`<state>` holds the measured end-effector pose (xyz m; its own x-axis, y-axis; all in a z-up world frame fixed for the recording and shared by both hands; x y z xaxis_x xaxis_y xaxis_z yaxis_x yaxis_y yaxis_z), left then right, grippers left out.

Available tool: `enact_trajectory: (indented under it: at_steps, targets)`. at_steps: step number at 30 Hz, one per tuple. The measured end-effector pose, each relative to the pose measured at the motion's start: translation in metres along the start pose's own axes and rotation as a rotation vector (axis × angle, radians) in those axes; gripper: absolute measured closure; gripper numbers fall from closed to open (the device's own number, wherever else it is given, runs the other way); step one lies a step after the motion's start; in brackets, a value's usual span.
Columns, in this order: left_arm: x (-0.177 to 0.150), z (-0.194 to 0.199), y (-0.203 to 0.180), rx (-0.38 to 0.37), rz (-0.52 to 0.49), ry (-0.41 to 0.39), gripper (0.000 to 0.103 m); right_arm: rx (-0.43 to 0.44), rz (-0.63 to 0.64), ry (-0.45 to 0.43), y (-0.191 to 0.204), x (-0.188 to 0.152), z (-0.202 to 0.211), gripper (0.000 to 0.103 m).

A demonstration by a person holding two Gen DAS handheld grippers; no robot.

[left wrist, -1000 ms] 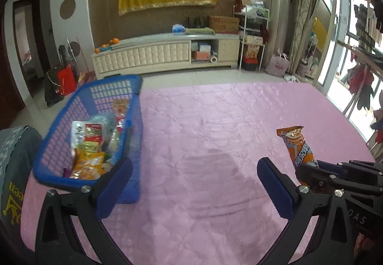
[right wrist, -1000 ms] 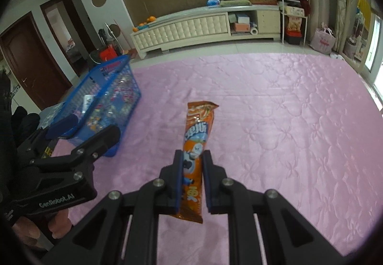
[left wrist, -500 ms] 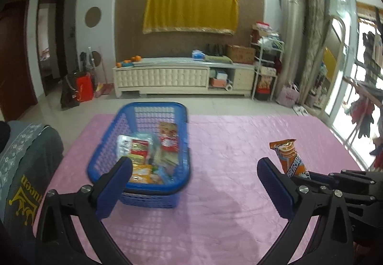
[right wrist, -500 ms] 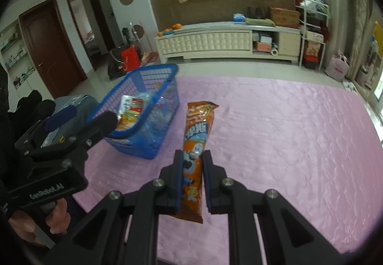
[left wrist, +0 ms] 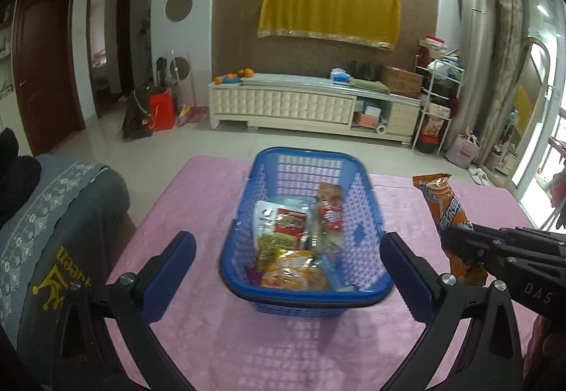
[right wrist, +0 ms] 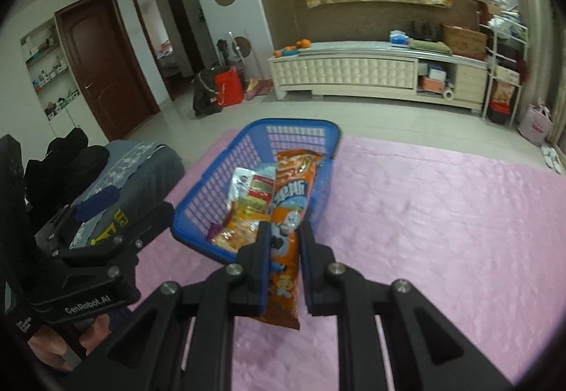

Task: Organize snacks
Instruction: 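Carry the orange snack bar with the right tool over the basket, then open the right tool to drop the snack bar into the basket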

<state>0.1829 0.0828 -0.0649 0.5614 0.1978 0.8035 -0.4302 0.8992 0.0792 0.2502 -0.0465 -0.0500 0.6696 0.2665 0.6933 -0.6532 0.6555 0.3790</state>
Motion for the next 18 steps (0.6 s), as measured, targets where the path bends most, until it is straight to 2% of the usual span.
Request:
enact_trajectory:
  at_steps: [6, 9, 16, 17, 18]
  targets:
    - [0.002, -0.029, 0.017, 0.053, 0.003, 0.031, 0.0, 0.024, 0.0, 0.057, 0.002, 0.007, -0.042, 0.084]
    - [0.003, -0.043, 0.026, 0.062, 0.019, 0.047, 0.0, 0.004, -0.027, 0.092, -0.006, 0.004, -0.064, 0.084]
    - [-0.005, -0.063, 0.031, 0.069, 0.015, 0.081, 0.0, -0.05, -0.035, 0.142, -0.02, 0.001, -0.084, 0.083]
    - [-0.007, -0.063, 0.029, 0.07, 0.003, 0.083, 0.0, -0.069, -0.035, 0.143, -0.022, 0.001, -0.085, 0.081]
    - [-0.009, -0.063, 0.027, 0.07, -0.01, 0.085, 0.0, -0.091, -0.029, 0.145, -0.024, -0.001, -0.085, 0.072]
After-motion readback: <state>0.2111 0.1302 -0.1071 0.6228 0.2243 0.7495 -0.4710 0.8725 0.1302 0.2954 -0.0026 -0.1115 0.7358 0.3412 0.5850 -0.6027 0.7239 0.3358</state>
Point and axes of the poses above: each gripper's, at about its wrist camera, not at the fingertips, and z roughly against the way its jaws point, y to its left, x to its top, the point moved 6 cm from there along -z, roughly the way its jaws point, and after that the axes turned 13 degrees about x, right-handed, at the moved point
